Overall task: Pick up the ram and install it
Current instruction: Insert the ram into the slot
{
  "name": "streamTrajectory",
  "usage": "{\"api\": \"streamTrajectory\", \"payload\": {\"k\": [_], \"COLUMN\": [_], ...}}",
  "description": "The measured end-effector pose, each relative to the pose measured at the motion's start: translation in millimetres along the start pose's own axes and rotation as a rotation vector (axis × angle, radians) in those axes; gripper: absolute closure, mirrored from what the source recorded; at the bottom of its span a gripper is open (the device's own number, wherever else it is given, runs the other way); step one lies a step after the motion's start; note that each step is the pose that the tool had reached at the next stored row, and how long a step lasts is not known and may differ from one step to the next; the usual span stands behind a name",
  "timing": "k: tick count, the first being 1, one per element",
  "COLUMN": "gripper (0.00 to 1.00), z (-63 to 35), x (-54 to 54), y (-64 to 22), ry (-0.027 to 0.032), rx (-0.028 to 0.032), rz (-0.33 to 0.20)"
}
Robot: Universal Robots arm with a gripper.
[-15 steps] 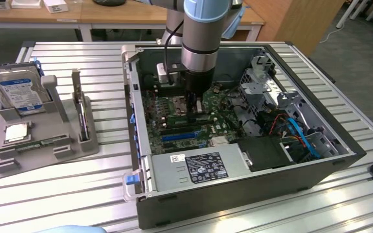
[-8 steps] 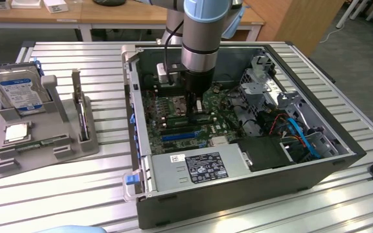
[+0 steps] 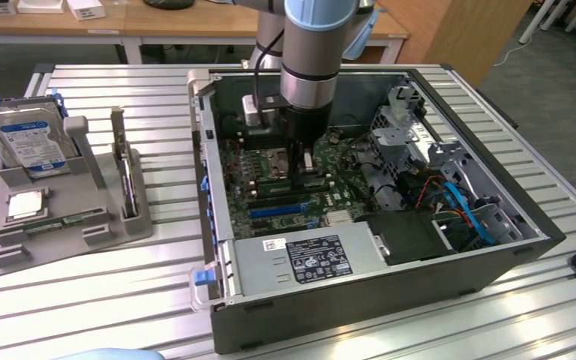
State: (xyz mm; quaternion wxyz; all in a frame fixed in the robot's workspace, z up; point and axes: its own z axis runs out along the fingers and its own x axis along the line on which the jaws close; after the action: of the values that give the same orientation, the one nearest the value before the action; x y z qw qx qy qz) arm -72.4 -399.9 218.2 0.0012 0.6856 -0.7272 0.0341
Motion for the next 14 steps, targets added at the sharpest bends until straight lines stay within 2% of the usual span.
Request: {"api": "streamTrajectory", "payload": {"k": [14], "gripper": [0.67], "z": [-20.9], "x": [0.7], "y": [-6.1], "ry": [0.0005], "rx": [-0.0079], "rz": [0.0]}}
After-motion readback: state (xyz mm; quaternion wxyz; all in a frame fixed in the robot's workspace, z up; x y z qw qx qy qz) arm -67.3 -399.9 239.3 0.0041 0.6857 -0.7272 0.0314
